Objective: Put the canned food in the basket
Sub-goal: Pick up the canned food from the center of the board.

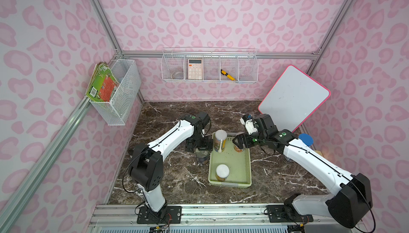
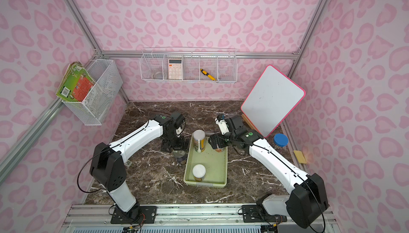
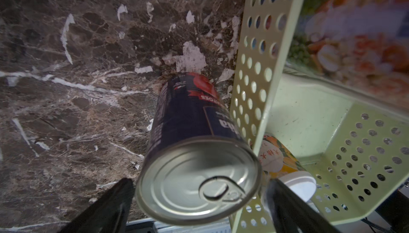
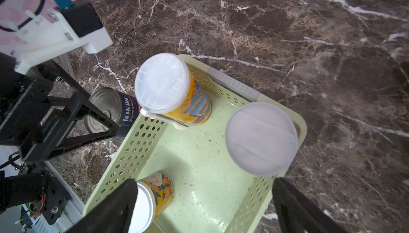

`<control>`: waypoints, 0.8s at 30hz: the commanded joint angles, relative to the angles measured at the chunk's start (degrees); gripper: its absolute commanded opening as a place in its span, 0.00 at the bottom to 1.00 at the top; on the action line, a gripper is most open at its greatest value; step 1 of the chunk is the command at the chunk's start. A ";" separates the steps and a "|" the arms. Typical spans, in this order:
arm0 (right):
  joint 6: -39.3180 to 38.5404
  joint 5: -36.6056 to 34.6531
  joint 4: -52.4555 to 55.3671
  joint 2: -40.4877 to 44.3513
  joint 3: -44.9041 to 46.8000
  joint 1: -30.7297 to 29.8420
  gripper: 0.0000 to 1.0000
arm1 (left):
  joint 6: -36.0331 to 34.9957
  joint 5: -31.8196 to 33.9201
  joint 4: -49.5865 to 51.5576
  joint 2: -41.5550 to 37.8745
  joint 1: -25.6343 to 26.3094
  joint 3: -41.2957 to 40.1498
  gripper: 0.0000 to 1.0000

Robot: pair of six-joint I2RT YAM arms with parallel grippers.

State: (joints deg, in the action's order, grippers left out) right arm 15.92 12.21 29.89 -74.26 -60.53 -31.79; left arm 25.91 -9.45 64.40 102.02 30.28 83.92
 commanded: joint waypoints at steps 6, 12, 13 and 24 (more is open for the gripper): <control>0.69 0.52 -1.78 3.74 3.72 2.03 0.98 | -0.86 1.87 -0.05 3.34 -0.05 -0.17 0.88; 0.60 0.39 -1.60 5.06 5.28 2.87 0.98 | -1.30 3.99 0.39 4.59 -0.05 -0.25 0.54; 0.60 0.36 -1.67 5.32 5.43 3.01 0.98 | -1.30 4.13 0.38 4.59 -0.06 -0.25 0.48; 0.77 0.52 -2.21 7.11 6.82 4.80 0.98 | -2.61 12.27 11.47 -1.14 -0.07 7.99 0.00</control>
State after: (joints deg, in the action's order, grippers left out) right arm 16.32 12.67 28.91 -67.59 -54.06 -27.33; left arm 24.03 -0.78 69.87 103.02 30.15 89.45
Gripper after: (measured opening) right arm 0.978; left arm 0.763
